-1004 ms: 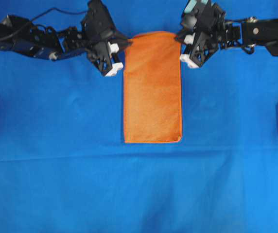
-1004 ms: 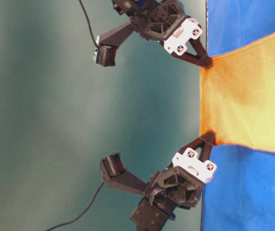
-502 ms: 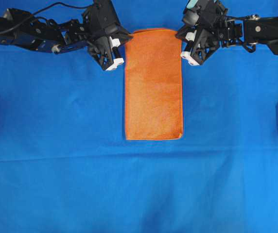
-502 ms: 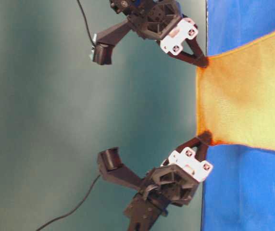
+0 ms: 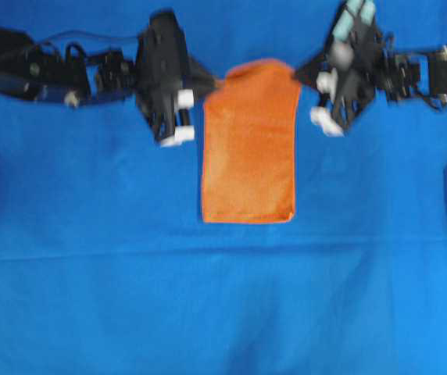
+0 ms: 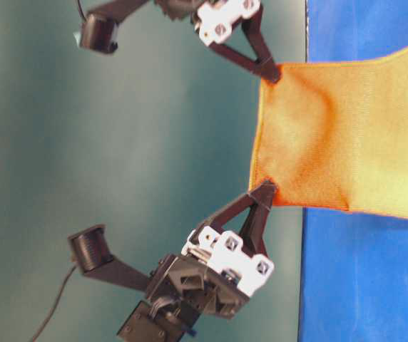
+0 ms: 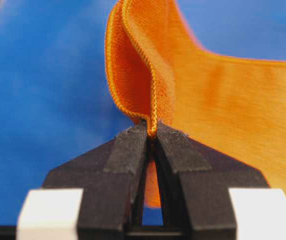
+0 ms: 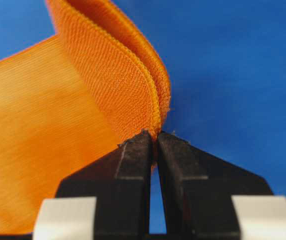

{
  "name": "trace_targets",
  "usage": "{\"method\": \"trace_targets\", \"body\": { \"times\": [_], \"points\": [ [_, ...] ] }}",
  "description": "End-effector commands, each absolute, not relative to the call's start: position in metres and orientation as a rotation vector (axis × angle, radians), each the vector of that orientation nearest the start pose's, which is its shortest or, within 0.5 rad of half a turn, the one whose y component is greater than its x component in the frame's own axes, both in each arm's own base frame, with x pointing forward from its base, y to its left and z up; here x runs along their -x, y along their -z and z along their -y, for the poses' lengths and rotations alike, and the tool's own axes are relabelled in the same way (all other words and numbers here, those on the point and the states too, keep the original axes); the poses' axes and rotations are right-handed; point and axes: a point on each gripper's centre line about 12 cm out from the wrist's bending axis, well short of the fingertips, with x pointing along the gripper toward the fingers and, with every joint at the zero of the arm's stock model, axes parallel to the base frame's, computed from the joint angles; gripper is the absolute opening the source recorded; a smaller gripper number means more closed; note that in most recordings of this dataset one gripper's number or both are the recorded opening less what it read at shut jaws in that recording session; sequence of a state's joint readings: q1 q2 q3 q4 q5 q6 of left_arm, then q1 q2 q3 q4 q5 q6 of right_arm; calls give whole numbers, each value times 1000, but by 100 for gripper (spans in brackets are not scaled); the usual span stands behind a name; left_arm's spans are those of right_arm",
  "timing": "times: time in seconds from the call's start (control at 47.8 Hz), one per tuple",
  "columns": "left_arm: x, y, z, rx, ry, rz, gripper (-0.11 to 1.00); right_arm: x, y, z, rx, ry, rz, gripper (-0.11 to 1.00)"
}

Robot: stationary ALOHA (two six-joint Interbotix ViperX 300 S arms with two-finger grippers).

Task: Fold the orange towel.
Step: 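Fold the top half down onto the bottom half with both grippers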

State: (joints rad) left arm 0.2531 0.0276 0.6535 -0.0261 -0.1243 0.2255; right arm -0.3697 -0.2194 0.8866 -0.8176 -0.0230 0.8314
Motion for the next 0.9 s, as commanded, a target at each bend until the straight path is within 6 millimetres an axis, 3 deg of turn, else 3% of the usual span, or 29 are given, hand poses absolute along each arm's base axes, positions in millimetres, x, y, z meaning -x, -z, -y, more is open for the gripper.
{"method": "trace_targets", "body": {
  "times": [0.0, 0.335, 0.649, 0.879],
  "points": [
    [-390, -188, -87, -133, -164, -551, 3, -301, -185, 99, -142, 310, -611, 4],
    [-387, -163, -35, -93, -52, -619, 3, -296, -165, 50, -148, 226, -719, 4],
    [-391, -123, 6, -68, 34, -694, 3, -303, -133, 23, -208, 144, -788, 4],
    [-390, -115, 24, -49, 66, -706, 3, -306, -117, 7, -233, 105, -827, 4]
  ]
}}
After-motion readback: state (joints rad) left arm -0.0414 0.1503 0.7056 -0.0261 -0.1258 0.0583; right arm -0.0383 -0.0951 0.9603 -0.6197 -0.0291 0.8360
